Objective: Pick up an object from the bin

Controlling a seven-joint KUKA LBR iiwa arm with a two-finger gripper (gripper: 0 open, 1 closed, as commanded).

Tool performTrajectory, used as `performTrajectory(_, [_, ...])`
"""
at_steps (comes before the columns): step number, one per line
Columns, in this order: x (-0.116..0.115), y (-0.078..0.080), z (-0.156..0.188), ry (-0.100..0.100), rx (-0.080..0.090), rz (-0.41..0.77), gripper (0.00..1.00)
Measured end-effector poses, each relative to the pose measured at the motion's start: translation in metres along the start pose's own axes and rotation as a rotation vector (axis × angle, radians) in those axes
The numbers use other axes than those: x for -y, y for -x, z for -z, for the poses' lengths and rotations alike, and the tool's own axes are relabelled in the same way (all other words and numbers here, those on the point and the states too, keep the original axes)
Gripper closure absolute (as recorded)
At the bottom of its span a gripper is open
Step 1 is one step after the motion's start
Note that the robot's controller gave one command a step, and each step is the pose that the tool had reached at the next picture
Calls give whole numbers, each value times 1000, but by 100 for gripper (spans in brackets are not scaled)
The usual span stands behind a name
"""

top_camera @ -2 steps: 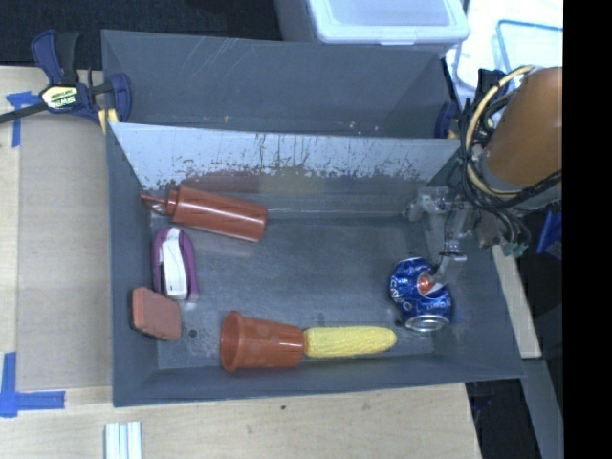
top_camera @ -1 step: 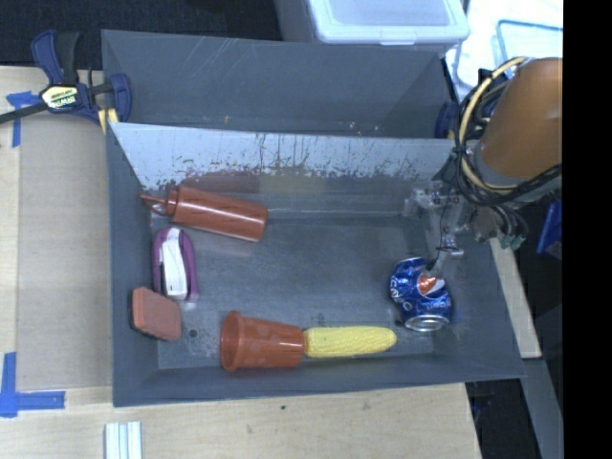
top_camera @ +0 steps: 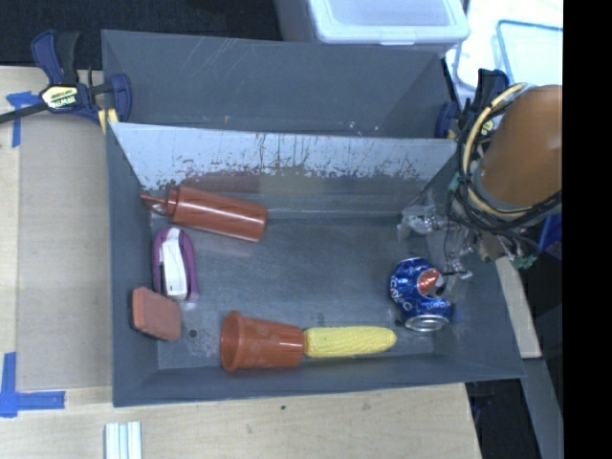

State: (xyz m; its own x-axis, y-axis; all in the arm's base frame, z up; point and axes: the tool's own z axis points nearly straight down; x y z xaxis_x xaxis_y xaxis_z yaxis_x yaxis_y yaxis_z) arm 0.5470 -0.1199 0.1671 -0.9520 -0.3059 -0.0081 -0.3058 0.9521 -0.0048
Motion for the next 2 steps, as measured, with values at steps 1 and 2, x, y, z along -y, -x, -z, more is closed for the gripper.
performTrajectory(1, [18, 19, -45, -2, 11, -121, 0])
performTrajectory(2, [12, 1, -40, -3, 7, -118, 0])
